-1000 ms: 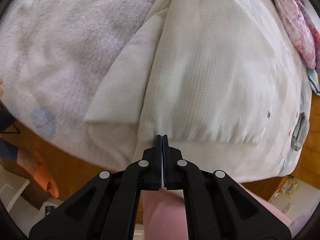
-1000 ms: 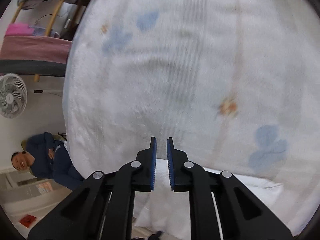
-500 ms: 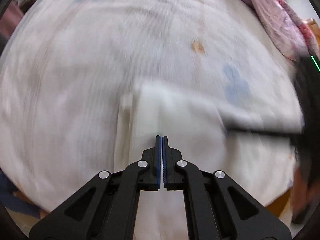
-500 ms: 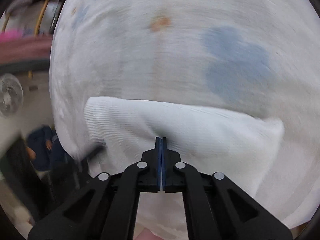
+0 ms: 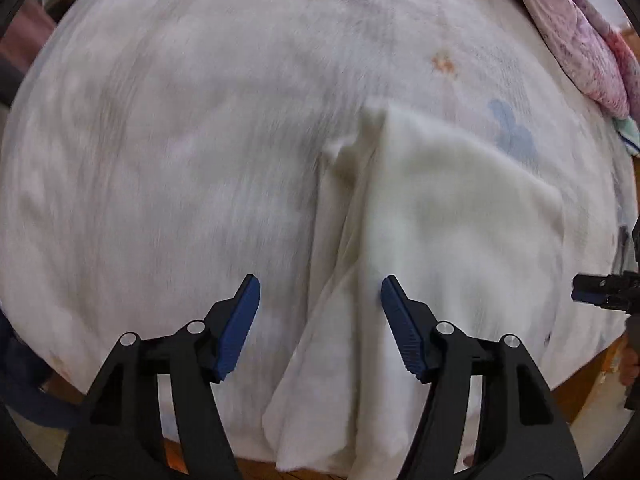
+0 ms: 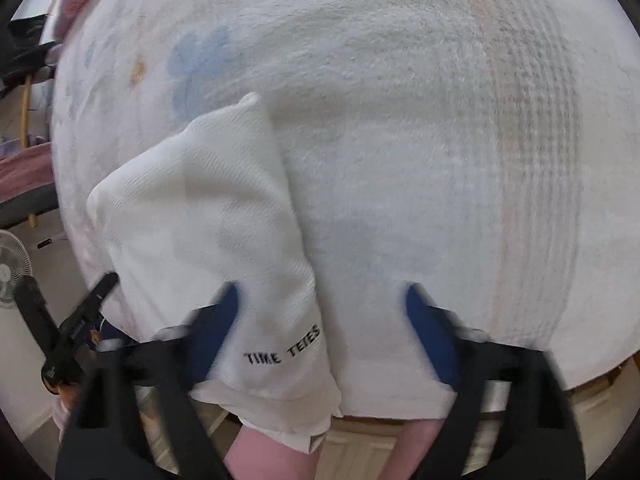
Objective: Fold large clothes
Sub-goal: 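Grasp the jacket bundle with both tools and lift it off the bed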
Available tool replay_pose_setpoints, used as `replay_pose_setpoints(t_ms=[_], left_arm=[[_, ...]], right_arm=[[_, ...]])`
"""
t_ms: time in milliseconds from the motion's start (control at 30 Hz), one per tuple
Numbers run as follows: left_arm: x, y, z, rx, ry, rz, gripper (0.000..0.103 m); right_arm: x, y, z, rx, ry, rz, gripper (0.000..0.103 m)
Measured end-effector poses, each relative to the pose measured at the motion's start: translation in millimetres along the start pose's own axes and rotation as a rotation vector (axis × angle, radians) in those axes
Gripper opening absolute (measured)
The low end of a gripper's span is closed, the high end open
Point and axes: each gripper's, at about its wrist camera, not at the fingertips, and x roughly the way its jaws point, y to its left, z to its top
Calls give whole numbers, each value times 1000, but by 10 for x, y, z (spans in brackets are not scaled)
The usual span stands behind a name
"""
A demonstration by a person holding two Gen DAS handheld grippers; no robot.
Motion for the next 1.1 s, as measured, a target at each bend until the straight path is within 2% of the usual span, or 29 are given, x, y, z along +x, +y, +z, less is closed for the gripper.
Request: replay_pose_setpoints(t_ms=[67, 133, 233, 433, 533, 667, 733, 767, 900, 933, 967, 1033, 1100], left_arm=[[62, 17, -133, 0, 36, 9, 71], [78, 44, -151, -7, 41, -13, 71], [86, 87, -144, 4, 33, -20, 77], [311, 44, -68, 32, 38, -44, 86], [438, 175, -78, 20, 44, -73, 87], [519, 292, -95, -2, 56, -126, 89], [520, 395, -99, -34, 76, -171, 89], [509, 445, -96, -62, 89, -223, 89], [415, 701, -138, -161, 120, -538, 89], [434, 713, -142, -167, 133, -577, 89], [482, 728, -144, -168, 152, -598, 89], [621, 759, -162, -169, 188, -582, 89], [887, 751, -180, -200, 278, -605, 89]], right_arm=[[84, 72, -95, -43, 18, 5, 85], [190, 95, -154, -33, 43, 19, 85], [386, 150, -201, -25, 81, 89, 91], [627, 210, -170, 12, 103, 180, 94], [712, 226, -148, 42, 110, 223, 96], [752, 176, -100, 62, 114, 226, 96], [772, 186, -59, 65, 124, 230, 96], [767, 174, -76, 65, 129, 234, 96], [800, 129, -58, 68, 152, 234, 96], [803, 119, -40, 68, 158, 231, 96], [809, 119, -21, 71, 166, 226, 97], [825, 134, -12, 73, 174, 229, 97], [853, 195, 4, 74, 179, 242, 97]])
